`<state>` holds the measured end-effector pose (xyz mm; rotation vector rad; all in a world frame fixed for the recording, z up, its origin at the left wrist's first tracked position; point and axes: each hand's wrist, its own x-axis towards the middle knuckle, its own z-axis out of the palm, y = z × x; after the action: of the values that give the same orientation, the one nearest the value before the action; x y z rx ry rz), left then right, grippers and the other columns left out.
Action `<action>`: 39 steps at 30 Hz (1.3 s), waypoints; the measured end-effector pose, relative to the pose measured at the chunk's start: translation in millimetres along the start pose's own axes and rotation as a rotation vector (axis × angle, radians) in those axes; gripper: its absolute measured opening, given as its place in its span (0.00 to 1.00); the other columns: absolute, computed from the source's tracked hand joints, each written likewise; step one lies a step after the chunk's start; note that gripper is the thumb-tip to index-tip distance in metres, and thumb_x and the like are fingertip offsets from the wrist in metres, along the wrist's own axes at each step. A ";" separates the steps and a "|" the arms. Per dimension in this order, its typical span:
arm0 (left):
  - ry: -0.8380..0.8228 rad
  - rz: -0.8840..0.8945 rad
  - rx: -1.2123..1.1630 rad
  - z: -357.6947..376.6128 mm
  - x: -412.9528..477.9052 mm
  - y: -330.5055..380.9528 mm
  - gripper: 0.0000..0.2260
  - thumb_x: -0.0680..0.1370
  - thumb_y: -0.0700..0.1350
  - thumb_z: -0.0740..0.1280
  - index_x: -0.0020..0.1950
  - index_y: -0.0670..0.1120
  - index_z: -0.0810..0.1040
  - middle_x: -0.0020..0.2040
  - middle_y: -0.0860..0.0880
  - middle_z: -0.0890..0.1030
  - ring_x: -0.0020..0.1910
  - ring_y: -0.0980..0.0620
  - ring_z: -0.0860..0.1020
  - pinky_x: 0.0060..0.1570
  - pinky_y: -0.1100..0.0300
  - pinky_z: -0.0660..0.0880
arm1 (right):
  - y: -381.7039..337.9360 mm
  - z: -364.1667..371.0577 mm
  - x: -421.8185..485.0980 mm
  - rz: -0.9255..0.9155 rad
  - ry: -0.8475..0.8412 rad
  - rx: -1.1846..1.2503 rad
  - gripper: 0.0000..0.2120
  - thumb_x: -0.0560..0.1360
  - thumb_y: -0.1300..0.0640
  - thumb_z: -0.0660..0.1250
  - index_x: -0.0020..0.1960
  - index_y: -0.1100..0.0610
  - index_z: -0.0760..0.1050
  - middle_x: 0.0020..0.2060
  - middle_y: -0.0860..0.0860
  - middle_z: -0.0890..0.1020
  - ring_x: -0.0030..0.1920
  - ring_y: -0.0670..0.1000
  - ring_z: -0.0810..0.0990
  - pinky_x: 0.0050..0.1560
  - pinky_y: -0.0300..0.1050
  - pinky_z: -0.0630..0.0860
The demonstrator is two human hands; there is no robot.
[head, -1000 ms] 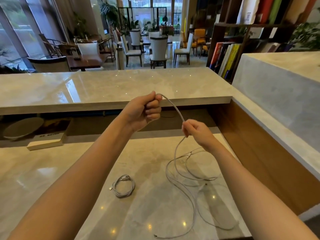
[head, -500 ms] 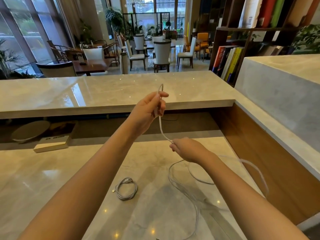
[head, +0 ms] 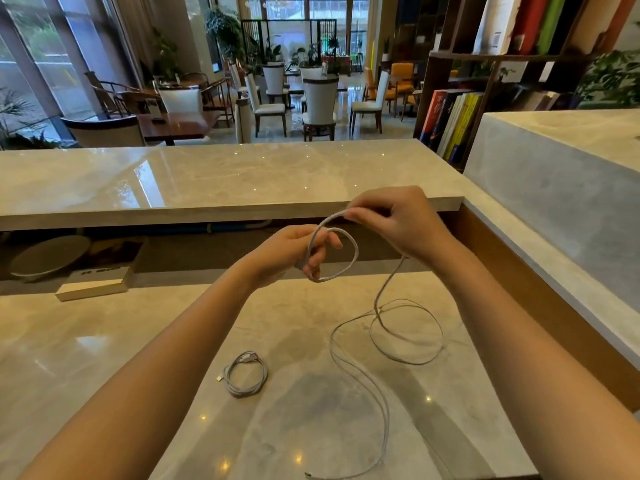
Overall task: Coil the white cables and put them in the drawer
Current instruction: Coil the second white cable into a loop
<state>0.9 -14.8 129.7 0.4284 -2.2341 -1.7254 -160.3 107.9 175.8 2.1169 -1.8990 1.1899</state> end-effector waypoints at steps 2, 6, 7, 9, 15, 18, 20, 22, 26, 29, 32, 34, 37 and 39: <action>-0.052 -0.002 -0.166 0.0 -0.4 -0.3 0.14 0.82 0.45 0.52 0.48 0.43 0.75 0.28 0.52 0.71 0.25 0.55 0.70 0.35 0.60 0.75 | 7.4 -2.8 3.7 0.060 0.090 0.079 0.08 0.74 0.56 0.68 0.51 0.57 0.82 0.42 0.47 0.83 0.41 0.41 0.80 0.45 0.34 0.75; -0.171 0.038 -0.488 1.7 -1.8 -3.4 0.16 0.80 0.47 0.52 0.43 0.44 0.76 0.27 0.52 0.70 0.26 0.54 0.70 0.37 0.59 0.75 | 21.4 -3.9 5.3 0.238 0.198 0.231 0.06 0.73 0.56 0.69 0.50 0.51 0.80 0.39 0.41 0.81 0.40 0.31 0.77 0.43 0.24 0.73; -0.215 0.051 -0.574 3.7 -1.6 -3.9 0.16 0.80 0.48 0.53 0.42 0.44 0.76 0.26 0.52 0.71 0.26 0.54 0.70 0.39 0.58 0.75 | 22.7 -3.2 4.9 0.283 0.206 0.262 0.05 0.74 0.55 0.69 0.49 0.50 0.80 0.38 0.40 0.80 0.40 0.31 0.77 0.42 0.24 0.72; -0.311 0.079 -0.770 9.4 -0.5 -3.3 0.15 0.80 0.48 0.53 0.41 0.43 0.75 0.25 0.52 0.70 0.25 0.54 0.71 0.41 0.57 0.75 | 25.4 1.5 2.8 0.350 0.193 0.308 0.06 0.75 0.54 0.67 0.48 0.53 0.82 0.34 0.39 0.80 0.36 0.32 0.77 0.37 0.25 0.72; -0.369 0.164 -1.227 15.9 5.3 10.8 0.13 0.81 0.47 0.55 0.47 0.40 0.74 0.26 0.50 0.68 0.24 0.57 0.60 0.27 0.65 0.63 | 40.5 32.1 -23.9 0.511 -0.014 0.571 0.17 0.79 0.49 0.59 0.43 0.58 0.81 0.25 0.49 0.70 0.23 0.43 0.66 0.24 0.35 0.65; -0.300 0.225 -1.312 10.5 8.0 17.9 0.12 0.80 0.46 0.56 0.51 0.39 0.74 0.28 0.50 0.71 0.22 0.55 0.65 0.26 0.65 0.61 | 46.8 55.1 -46.5 0.598 -0.085 0.706 0.17 0.81 0.53 0.55 0.44 0.59 0.79 0.27 0.49 0.72 0.25 0.44 0.68 0.24 0.37 0.68; -0.182 0.261 -1.310 7.1 8.8 23.0 0.12 0.80 0.46 0.55 0.54 0.39 0.73 0.28 0.50 0.70 0.23 0.55 0.68 0.26 0.65 0.62 | 51.2 66.2 -61.5 0.639 -0.138 0.718 0.17 0.81 0.54 0.54 0.45 0.59 0.78 0.26 0.48 0.72 0.25 0.44 0.68 0.25 0.38 0.70; -0.016 0.298 -1.262 2.0 8.9 27.4 0.14 0.82 0.46 0.51 0.57 0.40 0.72 0.28 0.52 0.69 0.24 0.57 0.66 0.27 0.66 0.63 | 57.2 72.1 -72.7 0.657 -0.168 0.643 0.16 0.81 0.54 0.54 0.46 0.59 0.77 0.26 0.49 0.73 0.24 0.45 0.69 0.25 0.38 0.71; 0.271 0.398 -1.109 -15.7 10.0 36.6 0.14 0.83 0.44 0.50 0.63 0.41 0.69 0.30 0.52 0.69 0.27 0.57 0.66 0.32 0.66 0.67 | 59.4 73.2 -81.3 0.587 -0.271 0.235 0.15 0.80 0.52 0.55 0.44 0.55 0.77 0.30 0.50 0.76 0.29 0.47 0.72 0.34 0.46 0.73; 0.440 0.277 -0.631 -12.6 14.1 32.4 0.16 0.82 0.43 0.51 0.70 0.44 0.62 0.32 0.52 0.70 0.31 0.57 0.70 0.38 0.64 0.71 | 36.8 65.6 -70.0 0.394 -0.460 -0.108 0.16 0.80 0.48 0.54 0.47 0.54 0.78 0.35 0.48 0.79 0.35 0.48 0.76 0.39 0.45 0.72; 0.475 0.114 0.018 6.9 14.9 24.0 0.17 0.82 0.43 0.52 0.72 0.46 0.62 0.35 0.50 0.71 0.35 0.55 0.73 0.39 0.66 0.76 | 6.0 44.8 -50.1 0.162 -0.438 -0.282 0.15 0.79 0.46 0.56 0.47 0.53 0.78 0.31 0.45 0.76 0.32 0.46 0.74 0.34 0.45 0.71; 0.390 0.045 0.244 15.8 12.4 17.3 0.15 0.82 0.42 0.54 0.68 0.45 0.67 0.37 0.49 0.73 0.35 0.55 0.74 0.36 0.69 0.75 | -7.6 25.5 -38.7 0.064 -0.328 -0.250 0.12 0.78 0.48 0.60 0.47 0.52 0.79 0.33 0.47 0.79 0.34 0.47 0.76 0.36 0.47 0.74; 0.186 -0.046 0.343 21.9 6.4 6.8 0.10 0.82 0.45 0.55 0.56 0.48 0.75 0.36 0.49 0.74 0.32 0.55 0.73 0.33 0.64 0.73 | -12.6 -2.1 -22.9 0.045 -0.175 -0.106 0.10 0.75 0.48 0.63 0.51 0.49 0.80 0.39 0.44 0.82 0.38 0.45 0.78 0.40 0.43 0.76; 0.098 -0.115 0.173 23.3 2.9 3.8 0.12 0.82 0.47 0.54 0.55 0.48 0.77 0.32 0.52 0.71 0.28 0.57 0.69 0.30 0.65 0.68 | -6.3 -14.0 -14.0 0.049 -0.089 -0.053 0.12 0.72 0.48 0.65 0.52 0.51 0.81 0.42 0.44 0.82 0.42 0.45 0.79 0.43 0.44 0.78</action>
<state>-11.2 5.5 127.8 0.6777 -2.3368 -1.5330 -160.9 128.1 180.4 2.1415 -2.0069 1.0580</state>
